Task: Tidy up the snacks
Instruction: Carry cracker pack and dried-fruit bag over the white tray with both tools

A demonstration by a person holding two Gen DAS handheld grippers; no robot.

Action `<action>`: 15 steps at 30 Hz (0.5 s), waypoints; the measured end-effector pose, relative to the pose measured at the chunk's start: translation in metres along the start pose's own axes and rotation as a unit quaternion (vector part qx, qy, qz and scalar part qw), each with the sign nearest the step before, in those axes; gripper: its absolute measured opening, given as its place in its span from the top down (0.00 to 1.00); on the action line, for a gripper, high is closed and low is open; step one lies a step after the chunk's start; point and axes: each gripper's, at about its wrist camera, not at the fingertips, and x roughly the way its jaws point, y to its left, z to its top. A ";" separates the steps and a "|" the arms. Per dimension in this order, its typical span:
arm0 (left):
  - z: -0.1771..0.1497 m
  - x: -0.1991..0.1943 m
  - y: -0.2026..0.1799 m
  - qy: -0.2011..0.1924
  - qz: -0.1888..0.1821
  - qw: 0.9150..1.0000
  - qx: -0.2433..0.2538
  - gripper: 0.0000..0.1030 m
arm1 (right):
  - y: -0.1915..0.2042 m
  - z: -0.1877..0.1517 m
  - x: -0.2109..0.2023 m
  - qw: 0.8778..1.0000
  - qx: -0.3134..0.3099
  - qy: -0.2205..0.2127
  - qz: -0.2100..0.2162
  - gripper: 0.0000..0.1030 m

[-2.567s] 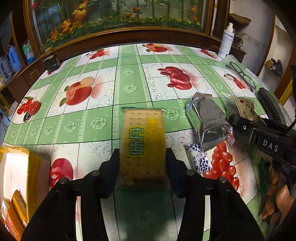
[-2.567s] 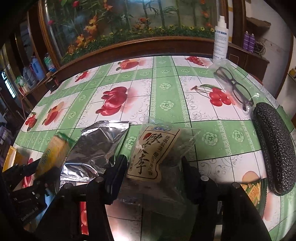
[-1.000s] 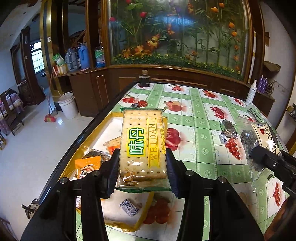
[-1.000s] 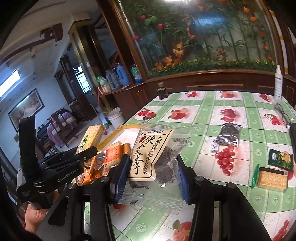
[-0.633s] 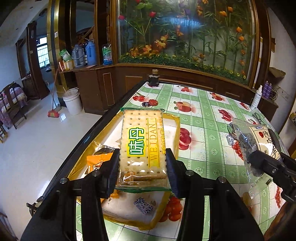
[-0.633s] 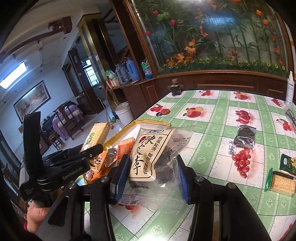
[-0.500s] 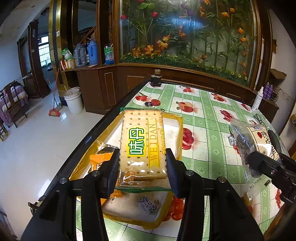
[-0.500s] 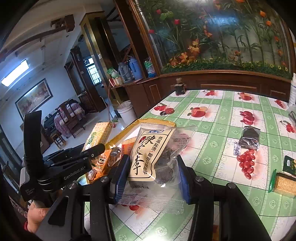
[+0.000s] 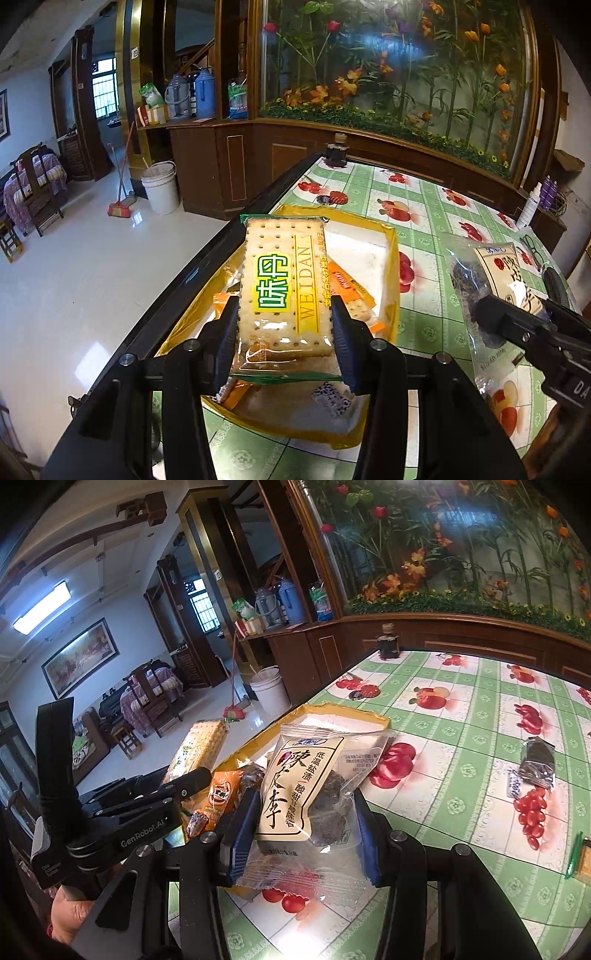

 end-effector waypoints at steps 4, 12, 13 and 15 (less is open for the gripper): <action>-0.003 0.008 0.011 0.009 0.001 1.000 -0.009 0.56 | 0.001 0.007 0.022 1.000 -0.003 0.009 0.005 0.52; -0.004 0.033 0.011 0.039 -0.013 0.999 -0.007 0.56 | -0.001 0.033 0.086 1.000 -0.007 0.029 0.002 0.54; -0.003 0.037 0.010 0.042 -0.014 0.999 -0.006 0.56 | -0.002 0.036 0.092 1.000 -0.006 0.028 0.001 0.55; 0.000 0.045 0.010 0.048 -0.017 0.999 -0.007 0.56 | -0.005 0.044 0.103 1.000 -0.006 0.030 -0.004 0.59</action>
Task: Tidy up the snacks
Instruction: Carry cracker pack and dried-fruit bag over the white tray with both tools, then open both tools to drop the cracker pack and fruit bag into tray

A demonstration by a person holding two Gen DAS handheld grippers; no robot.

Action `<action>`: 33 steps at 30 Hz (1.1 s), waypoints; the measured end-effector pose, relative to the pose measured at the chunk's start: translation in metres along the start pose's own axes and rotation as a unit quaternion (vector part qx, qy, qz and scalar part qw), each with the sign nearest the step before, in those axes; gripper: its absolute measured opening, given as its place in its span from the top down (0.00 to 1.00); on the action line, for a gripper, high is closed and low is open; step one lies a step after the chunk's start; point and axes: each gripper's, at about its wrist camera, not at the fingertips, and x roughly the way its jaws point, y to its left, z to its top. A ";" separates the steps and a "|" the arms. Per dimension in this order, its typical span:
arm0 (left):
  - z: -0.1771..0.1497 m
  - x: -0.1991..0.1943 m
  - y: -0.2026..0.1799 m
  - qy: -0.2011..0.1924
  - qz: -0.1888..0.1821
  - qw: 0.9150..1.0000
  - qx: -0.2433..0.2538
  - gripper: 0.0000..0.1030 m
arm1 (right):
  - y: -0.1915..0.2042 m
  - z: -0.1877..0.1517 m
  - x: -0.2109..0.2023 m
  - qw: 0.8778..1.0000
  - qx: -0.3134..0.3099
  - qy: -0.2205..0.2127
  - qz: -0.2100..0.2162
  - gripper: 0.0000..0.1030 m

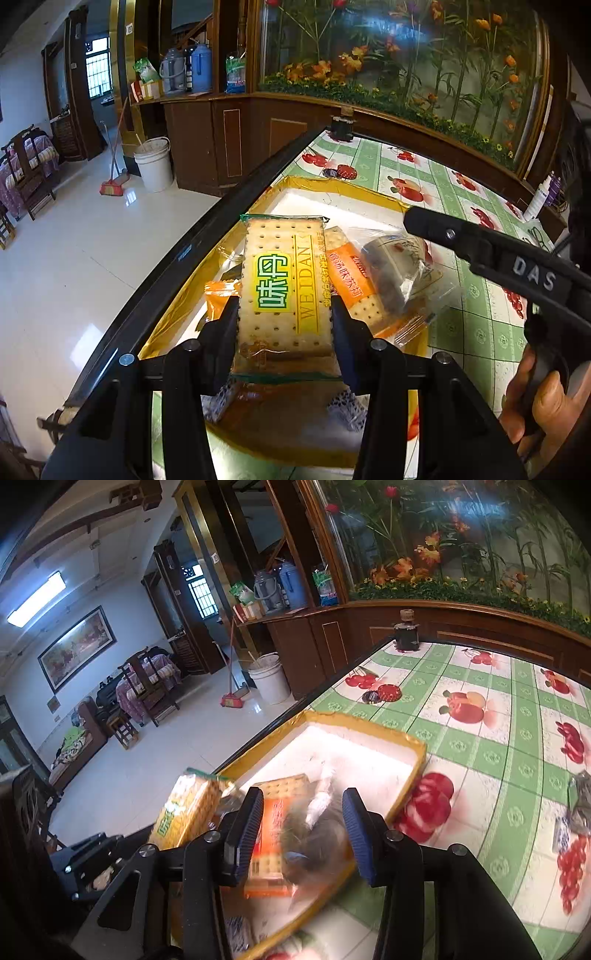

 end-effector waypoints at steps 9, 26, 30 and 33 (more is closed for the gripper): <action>0.008 0.033 0.005 0.029 0.007 1.000 -0.004 0.56 | -0.018 0.015 0.034 1.000 0.013 0.018 -0.007 0.66; 0.010 0.026 -0.013 0.025 0.057 0.998 0.024 0.18 | -0.055 -0.010 -0.011 0.998 0.061 0.003 -0.015 0.57; 0.012 0.008 -0.025 0.007 0.032 0.999 0.025 0.18 | -0.069 -0.029 -0.047 0.996 0.078 -0.013 -0.032 0.38; 0.012 -0.002 -0.045 0.002 0.007 0.999 0.037 0.18 | -0.087 -0.048 -0.078 0.994 0.096 -0.022 -0.051 0.33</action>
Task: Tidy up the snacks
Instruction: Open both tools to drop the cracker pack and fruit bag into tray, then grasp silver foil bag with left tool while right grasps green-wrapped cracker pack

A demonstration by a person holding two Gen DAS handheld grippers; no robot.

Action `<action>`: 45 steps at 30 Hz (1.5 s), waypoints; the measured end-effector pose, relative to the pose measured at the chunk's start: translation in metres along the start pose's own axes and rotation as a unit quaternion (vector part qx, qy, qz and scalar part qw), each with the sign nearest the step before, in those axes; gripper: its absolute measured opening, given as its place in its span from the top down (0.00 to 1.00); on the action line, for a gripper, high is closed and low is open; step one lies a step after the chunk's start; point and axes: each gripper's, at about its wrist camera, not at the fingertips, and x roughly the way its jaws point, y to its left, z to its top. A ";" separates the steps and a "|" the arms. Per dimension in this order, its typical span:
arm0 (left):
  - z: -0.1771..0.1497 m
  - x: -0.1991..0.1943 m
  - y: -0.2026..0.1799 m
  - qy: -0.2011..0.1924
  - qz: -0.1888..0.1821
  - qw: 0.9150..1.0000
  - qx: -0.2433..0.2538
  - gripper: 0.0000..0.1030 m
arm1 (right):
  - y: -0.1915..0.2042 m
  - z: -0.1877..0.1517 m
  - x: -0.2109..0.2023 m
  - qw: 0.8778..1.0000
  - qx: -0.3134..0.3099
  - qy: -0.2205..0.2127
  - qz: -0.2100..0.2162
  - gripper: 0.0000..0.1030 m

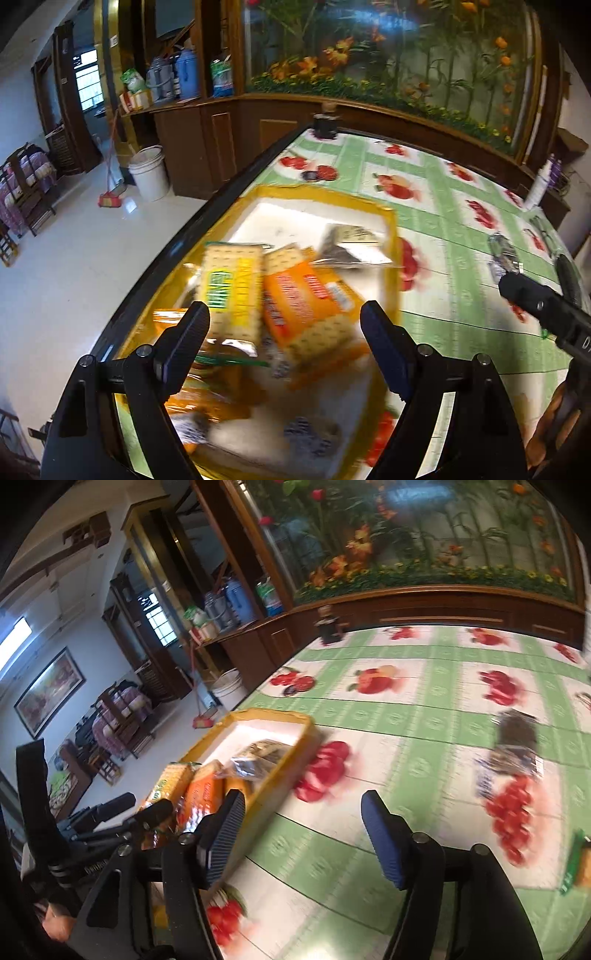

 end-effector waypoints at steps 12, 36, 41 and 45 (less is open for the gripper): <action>-0.009 -0.012 -0.097 0.005 -0.060 0.994 0.091 0.18 | -0.126 -0.052 -0.107 0.990 0.093 -0.030 -0.105 0.18; 0.034 0.038 -0.261 0.025 -0.141 0.973 0.179 0.18 | -0.201 -0.058 -0.112 0.966 0.135 0.001 -0.221 0.09; 0.045 0.070 -0.297 0.043 -0.141 0.969 0.198 0.18 | -0.204 -0.050 -0.101 0.962 0.135 0.015 -0.235 0.08; 0.047 0.095 -0.314 0.062 -0.136 0.967 0.205 0.18 | -0.204 -0.049 -0.091 0.960 0.130 0.027 -0.245 0.08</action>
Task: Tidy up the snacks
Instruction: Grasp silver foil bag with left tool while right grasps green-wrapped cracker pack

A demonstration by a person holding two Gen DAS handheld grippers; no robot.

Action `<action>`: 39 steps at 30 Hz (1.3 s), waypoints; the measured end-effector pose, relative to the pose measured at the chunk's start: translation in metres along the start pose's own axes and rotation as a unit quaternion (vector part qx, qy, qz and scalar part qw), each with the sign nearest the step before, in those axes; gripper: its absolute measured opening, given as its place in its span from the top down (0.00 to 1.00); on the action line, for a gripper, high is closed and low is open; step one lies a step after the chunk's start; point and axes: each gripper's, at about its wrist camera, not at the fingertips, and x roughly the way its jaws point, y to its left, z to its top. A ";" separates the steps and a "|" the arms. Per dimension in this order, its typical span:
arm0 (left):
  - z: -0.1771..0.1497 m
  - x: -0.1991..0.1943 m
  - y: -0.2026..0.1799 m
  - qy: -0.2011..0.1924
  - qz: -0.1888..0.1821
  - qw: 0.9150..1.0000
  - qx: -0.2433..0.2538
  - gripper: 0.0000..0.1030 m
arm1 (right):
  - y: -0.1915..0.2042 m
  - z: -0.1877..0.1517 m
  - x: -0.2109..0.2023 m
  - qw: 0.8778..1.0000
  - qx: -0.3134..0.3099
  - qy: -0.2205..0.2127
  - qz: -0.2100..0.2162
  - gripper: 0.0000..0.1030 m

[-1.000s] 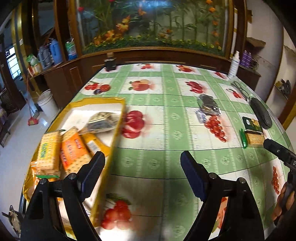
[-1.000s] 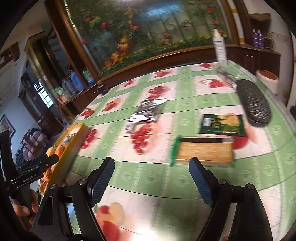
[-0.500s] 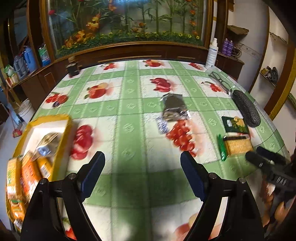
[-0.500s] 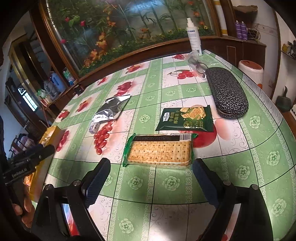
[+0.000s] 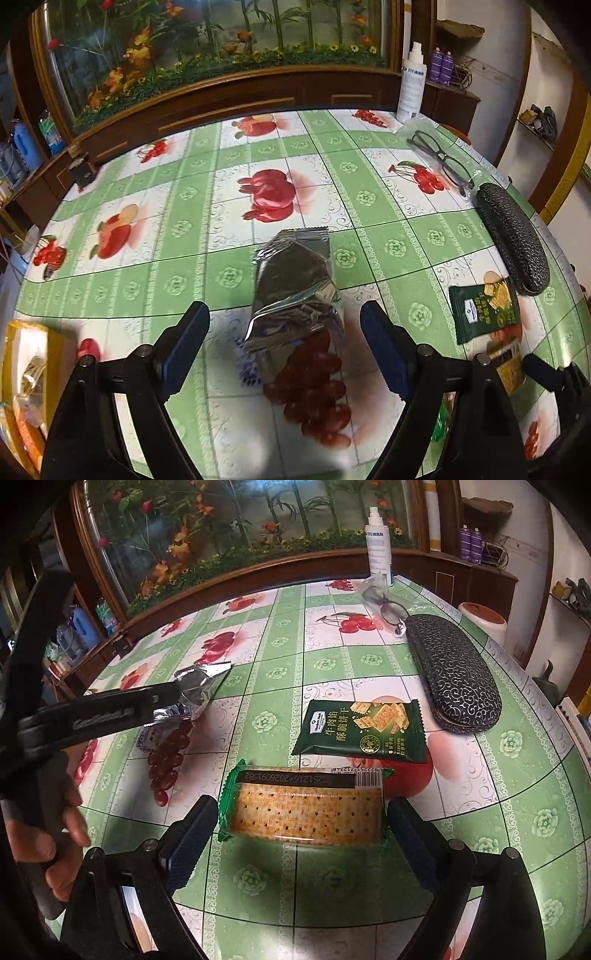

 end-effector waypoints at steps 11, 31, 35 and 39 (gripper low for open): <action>0.011 0.029 0.006 0.009 0.003 1.000 -0.014 0.18 | 0.012 0.001 0.018 1.000 -0.015 0.020 -0.015 0.05; -0.003 0.029 0.017 0.016 -0.016 1.000 -0.019 0.44 | 0.022 -0.004 0.007 0.998 -0.061 -0.012 -0.021 0.12; -0.012 -0.002 0.029 -0.009 -0.013 0.999 -0.034 0.44 | 0.017 -0.003 -0.013 0.998 -0.049 -0.032 -0.001 0.12; -0.026 -0.041 0.043 -0.040 0.002 0.998 -0.052 0.44 | 0.018 -0.005 -0.036 0.997 -0.041 -0.054 0.023 0.12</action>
